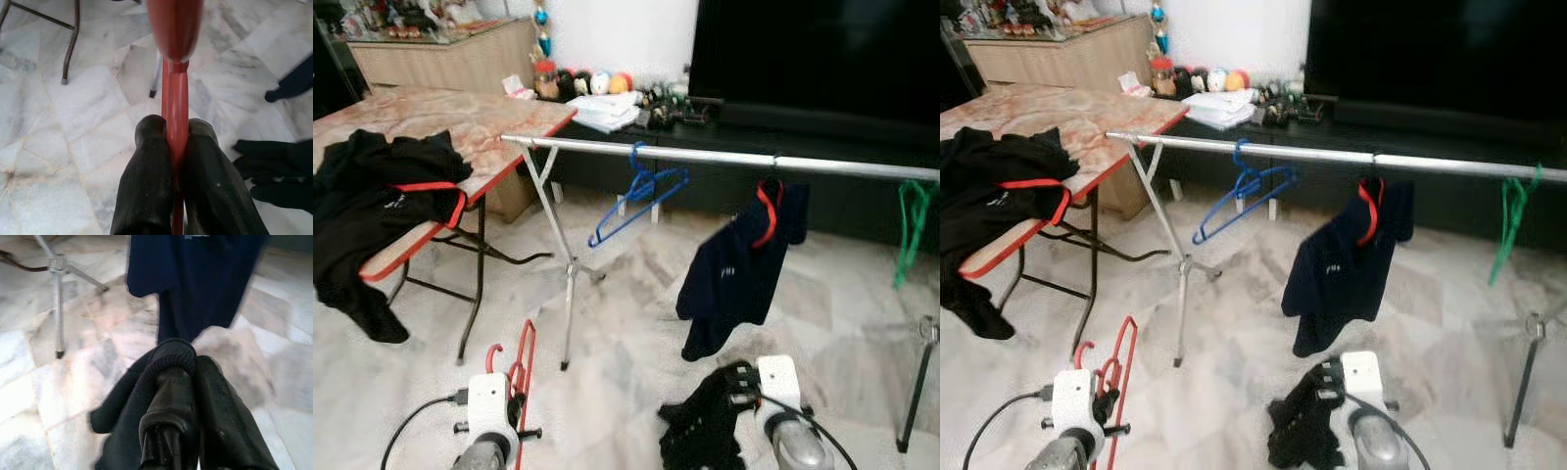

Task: Hang hanger

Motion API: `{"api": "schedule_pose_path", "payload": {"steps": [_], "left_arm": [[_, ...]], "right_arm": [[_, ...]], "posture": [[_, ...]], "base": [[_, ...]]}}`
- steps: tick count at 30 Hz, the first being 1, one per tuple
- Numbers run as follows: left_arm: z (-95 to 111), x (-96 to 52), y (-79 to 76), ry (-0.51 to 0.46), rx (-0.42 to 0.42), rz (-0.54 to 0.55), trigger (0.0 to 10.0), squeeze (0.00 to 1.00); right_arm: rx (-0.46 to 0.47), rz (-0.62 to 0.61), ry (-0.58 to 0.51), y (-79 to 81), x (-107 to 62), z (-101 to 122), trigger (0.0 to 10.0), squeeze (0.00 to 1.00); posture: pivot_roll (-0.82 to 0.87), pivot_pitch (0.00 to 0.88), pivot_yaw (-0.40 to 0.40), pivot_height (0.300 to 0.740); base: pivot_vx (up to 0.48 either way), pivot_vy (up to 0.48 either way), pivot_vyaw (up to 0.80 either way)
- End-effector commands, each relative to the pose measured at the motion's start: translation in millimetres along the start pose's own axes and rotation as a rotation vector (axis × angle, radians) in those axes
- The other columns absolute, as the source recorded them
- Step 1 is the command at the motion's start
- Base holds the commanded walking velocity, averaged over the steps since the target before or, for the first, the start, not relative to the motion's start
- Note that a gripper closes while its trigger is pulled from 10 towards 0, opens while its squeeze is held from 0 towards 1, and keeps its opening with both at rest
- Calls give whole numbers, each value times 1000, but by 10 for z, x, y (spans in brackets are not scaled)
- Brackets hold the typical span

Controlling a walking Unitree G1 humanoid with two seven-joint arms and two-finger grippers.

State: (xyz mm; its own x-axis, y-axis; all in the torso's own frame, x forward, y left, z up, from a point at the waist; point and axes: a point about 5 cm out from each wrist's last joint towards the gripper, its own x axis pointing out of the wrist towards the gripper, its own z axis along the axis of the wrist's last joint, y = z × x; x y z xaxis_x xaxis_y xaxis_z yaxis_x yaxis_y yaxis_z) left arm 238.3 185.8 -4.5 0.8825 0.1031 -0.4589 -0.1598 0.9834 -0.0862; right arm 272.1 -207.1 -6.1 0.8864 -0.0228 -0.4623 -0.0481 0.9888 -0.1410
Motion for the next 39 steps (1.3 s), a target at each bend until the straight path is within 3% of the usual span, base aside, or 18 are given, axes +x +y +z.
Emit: {"api": "schedule_pose_path", "payload": {"steps": [1,28,35,39], "left_arm": [[70,20,33,-15,11,7,10000,0],[113,32,77,-14,24,-5,10000,0],[100,39,45,-14,19,-5,10000,0],[81,43,4,-17,15,-5,10000,0]], "right_arm": [[7,-3,-28,2,24,80,10000,0],[22,-9,11,15,42,2,10000,0],[16,-12,13,-30,42,-1,10000,0],[-9,-12,8,-99,52,34,10000,0]], "posture": [[-92,0,44,740],[-87,0,64,740],[-93,0,44,740],[-94,0,35,740]], "base": [[0,0,0],[0,437,0],[0,451,0],[0,0,0]]}}
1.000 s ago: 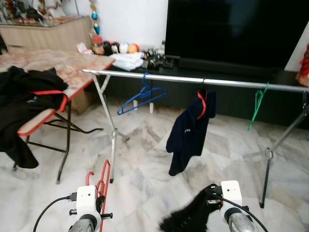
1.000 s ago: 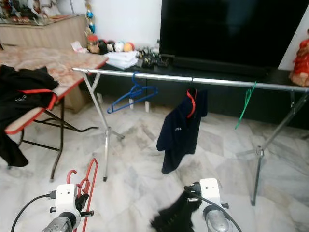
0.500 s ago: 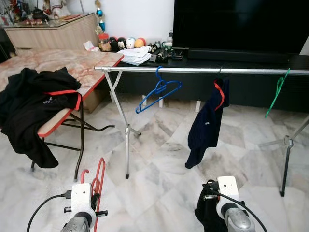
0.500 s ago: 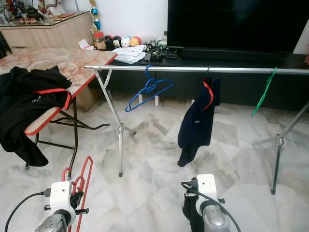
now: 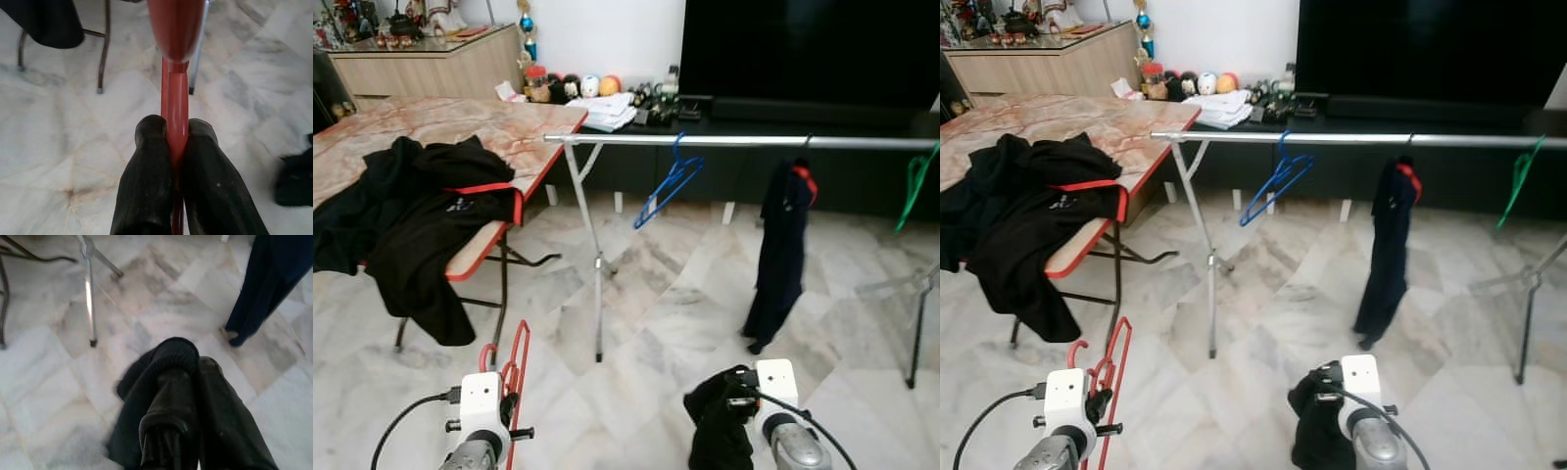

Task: Hang hanger

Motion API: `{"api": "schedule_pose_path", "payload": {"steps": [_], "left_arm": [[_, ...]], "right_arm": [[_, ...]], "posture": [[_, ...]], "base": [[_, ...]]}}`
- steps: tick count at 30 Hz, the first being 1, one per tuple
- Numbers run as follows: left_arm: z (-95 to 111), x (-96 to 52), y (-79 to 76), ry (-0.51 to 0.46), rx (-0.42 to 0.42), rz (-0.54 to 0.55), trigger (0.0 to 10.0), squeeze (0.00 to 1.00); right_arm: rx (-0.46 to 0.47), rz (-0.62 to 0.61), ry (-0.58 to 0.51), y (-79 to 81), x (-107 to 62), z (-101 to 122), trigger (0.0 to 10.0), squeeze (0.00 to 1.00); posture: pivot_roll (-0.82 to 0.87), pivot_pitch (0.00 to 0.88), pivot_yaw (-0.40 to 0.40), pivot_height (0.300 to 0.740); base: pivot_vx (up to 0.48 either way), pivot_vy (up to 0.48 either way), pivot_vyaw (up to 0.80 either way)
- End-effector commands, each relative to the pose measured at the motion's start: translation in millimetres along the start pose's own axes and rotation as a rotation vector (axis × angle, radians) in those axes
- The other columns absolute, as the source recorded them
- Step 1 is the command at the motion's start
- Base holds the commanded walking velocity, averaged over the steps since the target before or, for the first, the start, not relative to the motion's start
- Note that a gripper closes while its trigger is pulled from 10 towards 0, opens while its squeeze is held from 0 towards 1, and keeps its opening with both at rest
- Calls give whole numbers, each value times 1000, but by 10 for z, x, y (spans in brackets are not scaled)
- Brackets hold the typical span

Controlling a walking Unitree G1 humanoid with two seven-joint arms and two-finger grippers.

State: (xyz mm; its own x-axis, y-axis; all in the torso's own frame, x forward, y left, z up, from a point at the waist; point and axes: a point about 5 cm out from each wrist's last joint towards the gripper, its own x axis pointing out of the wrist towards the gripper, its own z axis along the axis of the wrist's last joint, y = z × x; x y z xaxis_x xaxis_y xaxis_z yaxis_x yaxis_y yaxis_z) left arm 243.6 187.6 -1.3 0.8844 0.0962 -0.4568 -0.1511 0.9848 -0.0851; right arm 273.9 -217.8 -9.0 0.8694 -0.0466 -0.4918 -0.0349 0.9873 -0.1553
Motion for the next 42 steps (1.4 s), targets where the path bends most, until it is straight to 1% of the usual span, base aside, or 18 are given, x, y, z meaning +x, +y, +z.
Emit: {"api": "schedule_pose_path", "payload": {"steps": [1,4,9,18,24,31,42], "left_arm": [[19,9,-19,-14,4,-2,10000,0],[19,13,-32,-14,8,-9,10000,0],[22,9,-17,-16,18,-8,10000,0],[31,-9,-27,-22,30,-28,10000,0],[37,-15,-40,-26,33,-41,10000,0],[40,-19,-46,-28,38,-46,10000,0],[40,-28,-61,-30,45,-55,10000,0]], "right_arm": [[-6,5,-31,-13,22,82,10000,0],[-10,0,-39,-36,36,121,10000,0],[-4,-2,-47,-25,49,152,10000,0],[7,-1,-50,9,52,146,10000,0],[12,-8,-48,-7,46,133,10000,0],[13,-19,-56,-40,52,163,10000,0],[10,-19,-65,-45,59,192,10000,0]], "posture": [[-93,0,33,740],[-91,0,29,740],[-89,0,30,740],[-82,0,44,740],[-82,0,49,740],[-79,0,48,740],[-77,0,46,740]], "base": [[0,0,0],[0,0,0],[0,0,0],[0,0,0],[0,0,0],[-266,0,0],[-278,0,0]]}}
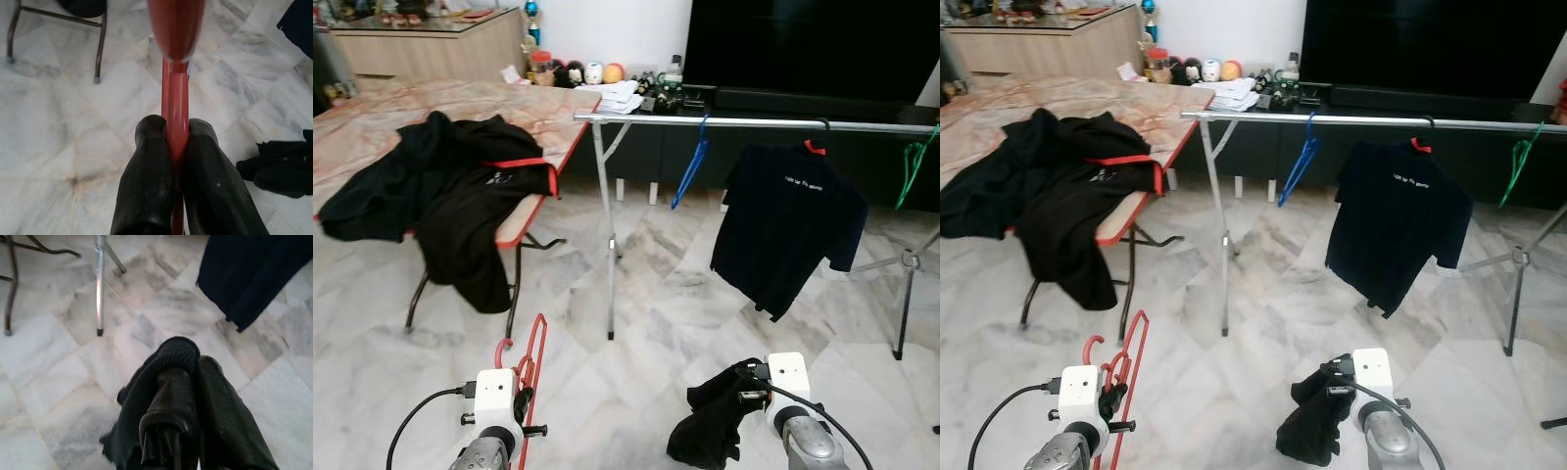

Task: Hang hanger

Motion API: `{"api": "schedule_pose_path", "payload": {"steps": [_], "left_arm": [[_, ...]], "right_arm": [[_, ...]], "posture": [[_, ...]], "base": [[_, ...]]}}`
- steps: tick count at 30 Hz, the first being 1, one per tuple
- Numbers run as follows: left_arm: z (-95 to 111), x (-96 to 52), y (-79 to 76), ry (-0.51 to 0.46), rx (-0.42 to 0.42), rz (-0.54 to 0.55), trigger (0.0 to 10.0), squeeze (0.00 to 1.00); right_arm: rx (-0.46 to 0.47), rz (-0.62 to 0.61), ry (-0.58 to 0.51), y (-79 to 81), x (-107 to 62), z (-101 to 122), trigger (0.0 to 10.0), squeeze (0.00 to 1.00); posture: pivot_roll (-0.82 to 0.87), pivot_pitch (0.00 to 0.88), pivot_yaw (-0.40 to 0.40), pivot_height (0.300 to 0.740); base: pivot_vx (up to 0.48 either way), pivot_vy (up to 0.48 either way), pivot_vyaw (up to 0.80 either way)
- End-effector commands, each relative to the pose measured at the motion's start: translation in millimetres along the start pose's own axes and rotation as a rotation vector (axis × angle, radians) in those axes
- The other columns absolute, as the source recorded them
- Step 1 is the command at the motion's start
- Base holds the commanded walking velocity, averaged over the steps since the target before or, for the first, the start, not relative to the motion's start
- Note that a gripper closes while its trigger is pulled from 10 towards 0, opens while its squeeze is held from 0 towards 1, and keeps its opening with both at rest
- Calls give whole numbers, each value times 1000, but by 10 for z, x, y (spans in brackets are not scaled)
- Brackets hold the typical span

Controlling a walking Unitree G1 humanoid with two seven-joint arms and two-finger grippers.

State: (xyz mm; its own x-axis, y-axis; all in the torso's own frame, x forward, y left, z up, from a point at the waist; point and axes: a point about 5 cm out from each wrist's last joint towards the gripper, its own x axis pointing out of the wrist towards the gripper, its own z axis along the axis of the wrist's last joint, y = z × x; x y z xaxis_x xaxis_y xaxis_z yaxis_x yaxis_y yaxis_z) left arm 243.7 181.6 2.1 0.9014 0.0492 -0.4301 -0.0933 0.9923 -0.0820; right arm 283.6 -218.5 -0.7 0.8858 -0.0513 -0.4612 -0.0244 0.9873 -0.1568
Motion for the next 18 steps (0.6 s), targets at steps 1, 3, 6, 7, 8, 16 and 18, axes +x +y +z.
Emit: {"api": "schedule_pose_path", "payload": {"steps": [1,3,6,7,8,16,18], "left_arm": [[19,-7,2,-4,23,-6,10000,0],[21,-8,3,-5,31,-7,10000,0],[23,-7,-12,-5,39,-25,10000,0],[23,-7,-40,-2,38,-53,10000,0],[23,-7,-55,0,35,-66,10000,0],[89,-22,-173,-19,35,-184,10000,0],[89,-26,-228,8,75,-256,10000,0]], "right_arm": [[5,-9,-31,-22,18,74,10000,0],[5,-10,-30,-23,18,75,10000,0],[3,-12,-29,-25,19,77,10000,0],[3,-14,-29,-29,21,81,10000,0],[4,-16,-29,-32,22,83,10000,0],[2,-22,-31,-39,28,101,10000,0],[0,-23,-32,-38,35,116,10000,0]], "posture": [[-77,0,46,740],[-77,0,46,740],[-76,0,45,740],[-76,0,46,740],[-76,0,46,740],[-72,0,45,740],[-70,0,45,740]], "base": [[-277,0,0],[-277,0,0],[0,0,0],[0,0,0],[0,0,0],[0,0,0],[0,0,0]]}}
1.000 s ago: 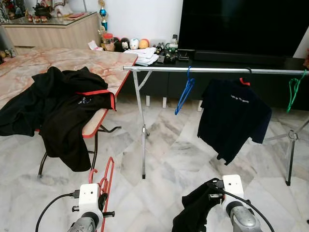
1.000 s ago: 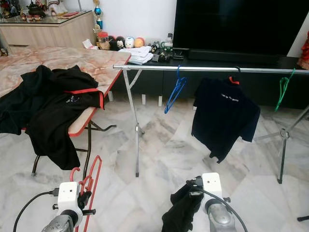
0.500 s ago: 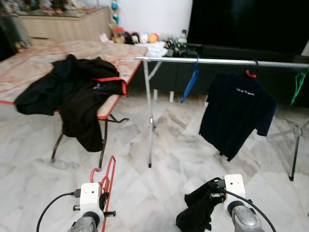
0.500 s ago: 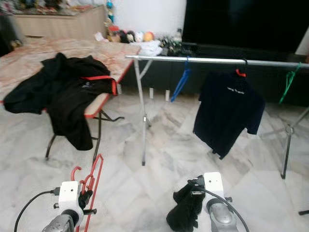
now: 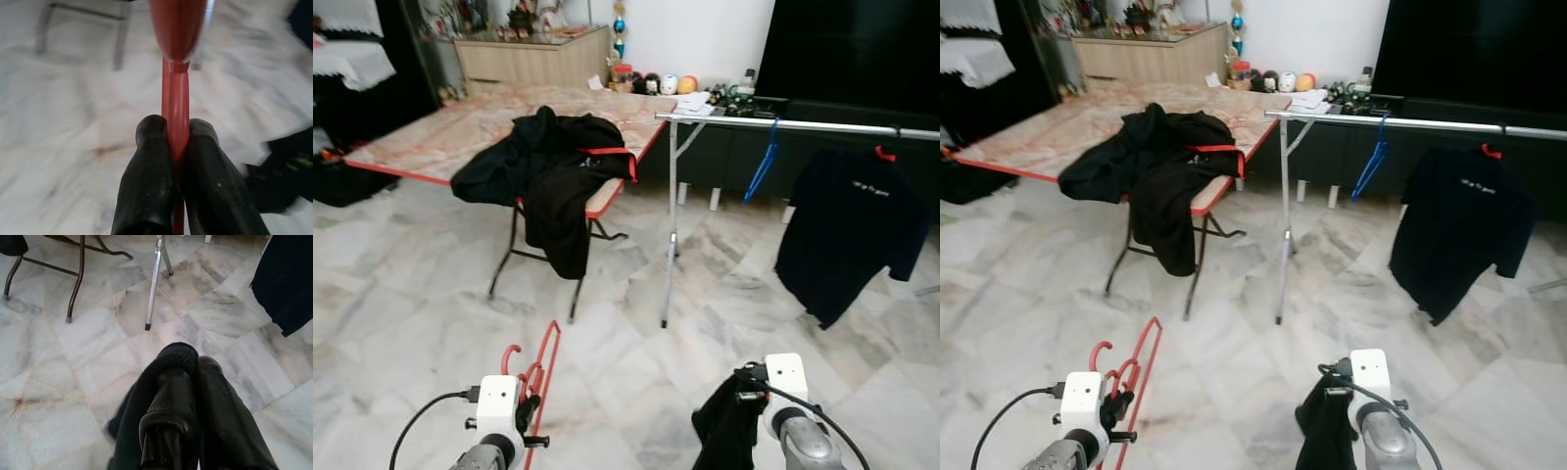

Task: Hang hanger

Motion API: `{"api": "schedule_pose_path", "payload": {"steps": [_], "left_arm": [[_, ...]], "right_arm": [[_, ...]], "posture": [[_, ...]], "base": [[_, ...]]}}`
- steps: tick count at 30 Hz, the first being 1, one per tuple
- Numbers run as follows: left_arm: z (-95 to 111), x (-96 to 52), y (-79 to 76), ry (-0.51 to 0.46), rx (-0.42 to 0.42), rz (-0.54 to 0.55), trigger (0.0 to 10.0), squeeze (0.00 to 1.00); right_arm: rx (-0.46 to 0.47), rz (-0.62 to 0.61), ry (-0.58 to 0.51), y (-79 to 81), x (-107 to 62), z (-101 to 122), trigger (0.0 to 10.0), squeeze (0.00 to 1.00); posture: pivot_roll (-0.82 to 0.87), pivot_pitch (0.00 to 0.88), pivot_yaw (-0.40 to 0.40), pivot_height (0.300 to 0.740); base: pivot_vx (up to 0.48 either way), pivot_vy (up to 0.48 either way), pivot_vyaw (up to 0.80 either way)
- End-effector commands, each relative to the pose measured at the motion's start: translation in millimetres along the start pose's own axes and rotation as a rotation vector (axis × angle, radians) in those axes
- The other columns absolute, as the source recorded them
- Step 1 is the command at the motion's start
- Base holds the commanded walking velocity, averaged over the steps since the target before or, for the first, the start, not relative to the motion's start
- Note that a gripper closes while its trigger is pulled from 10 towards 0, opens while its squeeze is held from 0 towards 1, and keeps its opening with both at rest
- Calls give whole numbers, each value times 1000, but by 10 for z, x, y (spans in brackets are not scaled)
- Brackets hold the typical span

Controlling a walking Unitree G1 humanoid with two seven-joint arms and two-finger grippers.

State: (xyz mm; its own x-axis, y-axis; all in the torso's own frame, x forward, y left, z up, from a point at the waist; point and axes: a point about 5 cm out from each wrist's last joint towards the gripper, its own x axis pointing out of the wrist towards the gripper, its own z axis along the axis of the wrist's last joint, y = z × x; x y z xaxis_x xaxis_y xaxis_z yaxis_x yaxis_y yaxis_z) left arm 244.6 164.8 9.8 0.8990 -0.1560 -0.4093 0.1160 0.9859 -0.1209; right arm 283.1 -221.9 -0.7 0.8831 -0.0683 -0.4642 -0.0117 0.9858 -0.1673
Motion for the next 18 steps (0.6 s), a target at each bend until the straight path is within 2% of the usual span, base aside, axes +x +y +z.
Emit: {"api": "schedule_pose_path", "payload": {"steps": [1,3,5,7,8,9,10,13,14,18], "left_arm": [[32,23,-90,45,65,-118,10000,0],[27,25,-105,65,85,-152,10000,0],[23,22,-149,168,198,-316,10000,0],[23,10,-161,199,252,-376,10000,0],[23,10,-161,199,252,-376,10000,0],[28,-8,-178,230,295,-435,10000,0],[28,-15,-180,239,304,-448,10000,0],[163,-11,-235,254,366,-580,10000,0],[163,-11,-235,254,366,-580,10000,0],[310,15,-339,266,412,-734,10000,0]], "right_arm": [[3,-6,-45,-4,48,155,10000,0],[2,-5,-50,-6,55,179,10000,0],[-15,4,-82,-27,95,323,10000,0],[-22,12,-95,-25,109,374,10000,0],[-22,12,-95,-25,109,374,10000,0],[-32,21,-106,-17,123,427,10000,0],[-35,23,-108,-14,126,438,10000,0],[-32,51,-94,34,176,552,10000,0],[-32,51,-94,34,176,552,10000,0],[-83,126,-79,140,229,697,10000,0]], "posture": [[-68,0,46,740],[-67,0,47,740],[-68,0,50,740],[-67,0,50,740],[-67,0,50,740],[-67,0,50,740],[-63,0,50,740],[-58,0,51,740],[-58,0,51,740],[-43,0,47,740]], "base": [[0,0,0],[0,0,0],[0,0,0],[0,0,0],[0,0,0],[0,0,0],[0,0,0],[0,0,0],[0,0,0],[0,0,0]]}}
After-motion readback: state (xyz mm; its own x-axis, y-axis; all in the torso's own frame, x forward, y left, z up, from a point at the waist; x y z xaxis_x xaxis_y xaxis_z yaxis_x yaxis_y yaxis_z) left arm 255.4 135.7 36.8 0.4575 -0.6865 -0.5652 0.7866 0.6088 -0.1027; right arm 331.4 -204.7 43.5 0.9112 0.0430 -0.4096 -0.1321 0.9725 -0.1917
